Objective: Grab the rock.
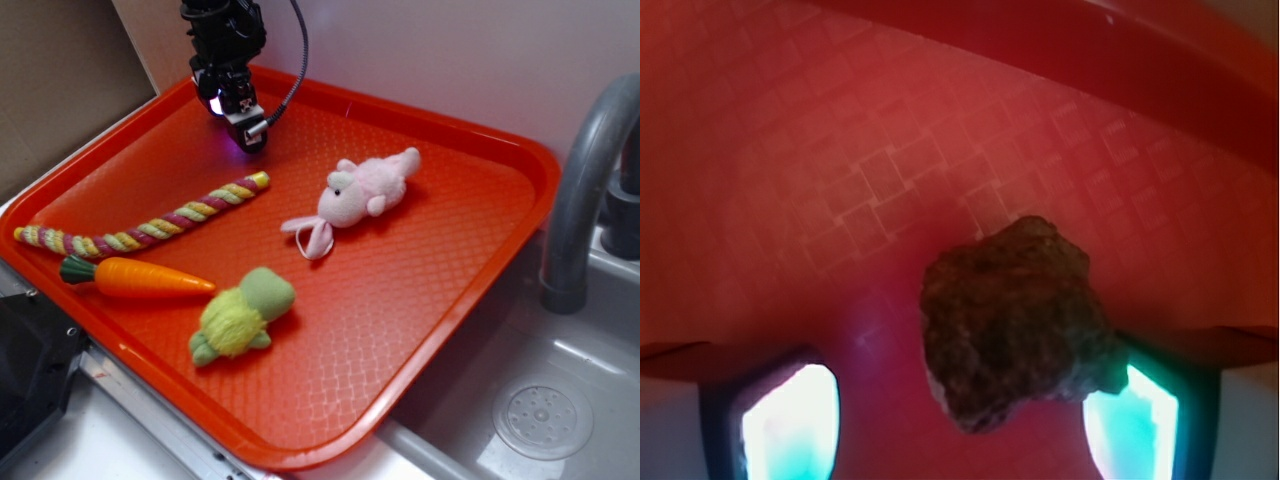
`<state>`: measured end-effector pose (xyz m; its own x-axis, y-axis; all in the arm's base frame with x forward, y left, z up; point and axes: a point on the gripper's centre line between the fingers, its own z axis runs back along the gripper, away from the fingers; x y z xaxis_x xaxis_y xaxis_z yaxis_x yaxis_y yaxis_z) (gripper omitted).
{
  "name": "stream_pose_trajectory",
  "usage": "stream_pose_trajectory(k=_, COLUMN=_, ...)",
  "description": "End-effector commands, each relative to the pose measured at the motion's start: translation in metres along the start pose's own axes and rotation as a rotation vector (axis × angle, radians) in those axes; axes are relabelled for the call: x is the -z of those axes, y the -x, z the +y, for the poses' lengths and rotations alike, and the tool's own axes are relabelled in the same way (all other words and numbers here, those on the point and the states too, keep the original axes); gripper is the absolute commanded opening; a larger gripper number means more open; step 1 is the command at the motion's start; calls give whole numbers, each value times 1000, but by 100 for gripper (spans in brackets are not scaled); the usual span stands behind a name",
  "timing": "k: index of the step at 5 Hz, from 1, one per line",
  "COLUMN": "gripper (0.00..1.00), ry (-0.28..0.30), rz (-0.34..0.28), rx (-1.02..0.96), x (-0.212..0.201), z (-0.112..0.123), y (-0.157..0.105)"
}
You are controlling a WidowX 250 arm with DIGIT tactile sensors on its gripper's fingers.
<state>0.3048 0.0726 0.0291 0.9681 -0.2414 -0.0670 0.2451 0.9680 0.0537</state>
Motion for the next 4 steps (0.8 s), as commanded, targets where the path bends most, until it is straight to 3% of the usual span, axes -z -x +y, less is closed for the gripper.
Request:
stream_pose_trajectory(k=1, gripper=100, ry=-40, rz=-4, rx=-49, x=2, z=13, y=-11)
stream_pose_trajectory(k=3, gripper=100, ry=0, rz=20, rx=-65, x=14, z=10, y=-20)
stream_pose_trajectory(k=4, gripper=0, ry=-3, rz=28, rx=-80, x=18, z=6, y=-17)
